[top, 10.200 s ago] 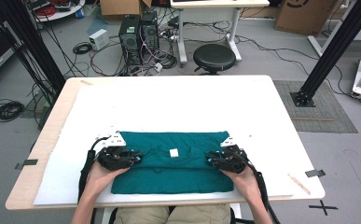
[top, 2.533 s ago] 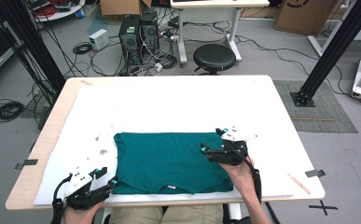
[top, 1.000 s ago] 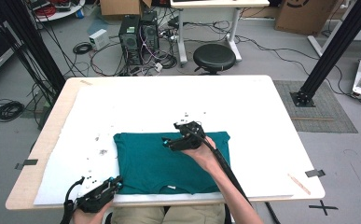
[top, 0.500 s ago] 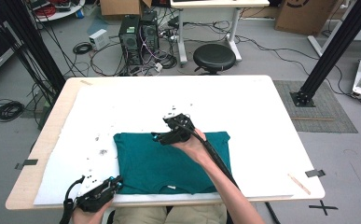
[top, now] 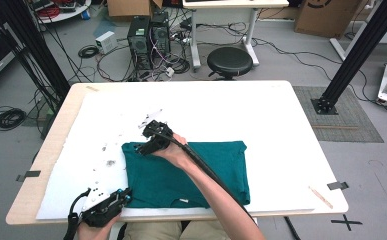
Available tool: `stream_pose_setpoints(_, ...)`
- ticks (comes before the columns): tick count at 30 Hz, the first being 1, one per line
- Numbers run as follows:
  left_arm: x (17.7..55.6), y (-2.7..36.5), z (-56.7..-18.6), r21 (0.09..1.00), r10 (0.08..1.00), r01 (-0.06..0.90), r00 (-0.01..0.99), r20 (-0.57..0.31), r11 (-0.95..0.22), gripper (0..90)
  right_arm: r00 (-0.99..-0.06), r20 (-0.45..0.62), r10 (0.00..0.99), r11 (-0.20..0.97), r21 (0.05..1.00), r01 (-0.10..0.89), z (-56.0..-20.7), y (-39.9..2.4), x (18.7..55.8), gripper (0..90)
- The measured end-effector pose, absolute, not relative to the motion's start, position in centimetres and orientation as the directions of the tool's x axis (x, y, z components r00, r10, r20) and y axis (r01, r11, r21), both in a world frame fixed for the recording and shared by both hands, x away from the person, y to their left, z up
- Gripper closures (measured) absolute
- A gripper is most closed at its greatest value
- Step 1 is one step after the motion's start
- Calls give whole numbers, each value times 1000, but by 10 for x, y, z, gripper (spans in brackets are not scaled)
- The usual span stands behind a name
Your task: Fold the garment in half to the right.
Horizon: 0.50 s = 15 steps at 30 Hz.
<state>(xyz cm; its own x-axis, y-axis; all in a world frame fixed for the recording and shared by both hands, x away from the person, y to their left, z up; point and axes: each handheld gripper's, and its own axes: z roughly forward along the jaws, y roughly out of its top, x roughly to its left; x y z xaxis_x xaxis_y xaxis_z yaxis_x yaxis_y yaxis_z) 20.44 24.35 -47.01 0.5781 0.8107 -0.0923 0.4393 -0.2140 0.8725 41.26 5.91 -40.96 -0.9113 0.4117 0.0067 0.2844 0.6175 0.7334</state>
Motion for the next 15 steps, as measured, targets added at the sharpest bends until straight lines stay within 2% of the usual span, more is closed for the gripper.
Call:
stream_pose_setpoints(4, 204, 244, -471, 874, 810, 440, 577, -102, -204, 839, -920, 33, 391, 607, 742, 285, -418, 79, 417, 293)
stream_pose_setpoints(10, 204, 246, -472, 878, 811, 439, 575, -111, -191, 839, -924, 26, 383, 648, 705, 288, -433, 101, 419, 302)
stream_pose_setpoints(15, 204, 246, -472, 878, 810, 439, 576, -110, -192, 839, -929, 13, 370, 665, 695, 274, -441, 105, 421, 400)
